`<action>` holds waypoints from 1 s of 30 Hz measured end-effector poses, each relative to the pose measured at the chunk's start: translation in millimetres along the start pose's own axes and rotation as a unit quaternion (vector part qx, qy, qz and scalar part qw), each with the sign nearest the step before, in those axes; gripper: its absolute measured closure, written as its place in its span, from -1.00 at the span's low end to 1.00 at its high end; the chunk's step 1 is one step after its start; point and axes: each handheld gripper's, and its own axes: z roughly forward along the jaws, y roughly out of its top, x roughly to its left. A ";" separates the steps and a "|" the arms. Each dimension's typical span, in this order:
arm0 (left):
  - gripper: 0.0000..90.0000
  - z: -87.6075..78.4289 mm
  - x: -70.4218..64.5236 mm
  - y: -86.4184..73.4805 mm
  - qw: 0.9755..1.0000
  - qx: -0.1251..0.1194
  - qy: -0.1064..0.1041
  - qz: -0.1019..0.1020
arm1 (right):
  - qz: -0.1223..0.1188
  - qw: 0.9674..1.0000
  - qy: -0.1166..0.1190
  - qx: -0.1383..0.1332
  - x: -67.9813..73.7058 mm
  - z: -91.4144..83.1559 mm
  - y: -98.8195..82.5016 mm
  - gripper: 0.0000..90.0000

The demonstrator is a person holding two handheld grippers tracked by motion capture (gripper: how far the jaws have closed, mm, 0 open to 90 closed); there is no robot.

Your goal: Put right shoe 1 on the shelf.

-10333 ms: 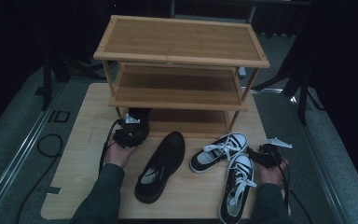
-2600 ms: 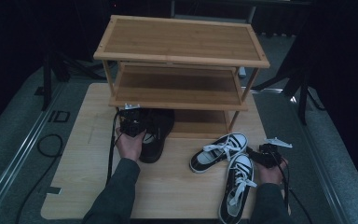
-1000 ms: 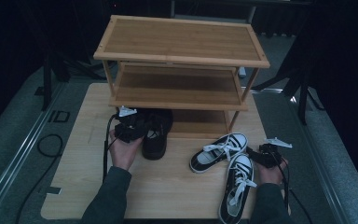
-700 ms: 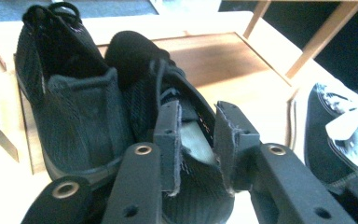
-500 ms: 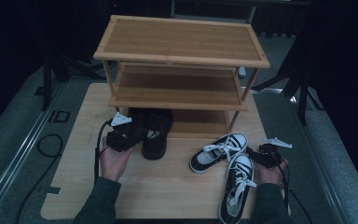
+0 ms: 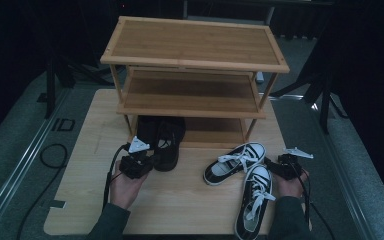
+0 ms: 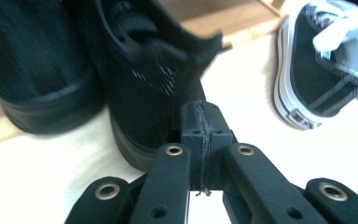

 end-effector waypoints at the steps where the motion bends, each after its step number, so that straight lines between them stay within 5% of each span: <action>1: 0.99 2.4 -1.2 -2.0 1.000 0.004 0.000 0.003 | 0.000 1.000 0.000 0.000 0.0 0.0 0.0 -0.19; 18: 0.99 41.2 -8.1 -22.9 0.997 0.074 0.014 0.012 | 0.000 1.000 0.000 0.000 0.0 0.0 0.0 -0.20; 30: 0.99 49.7 -11.1 -4.7 0.997 0.069 0.034 0.021 | 0.000 1.000 0.000 0.000 0.0 0.0 0.0 -0.20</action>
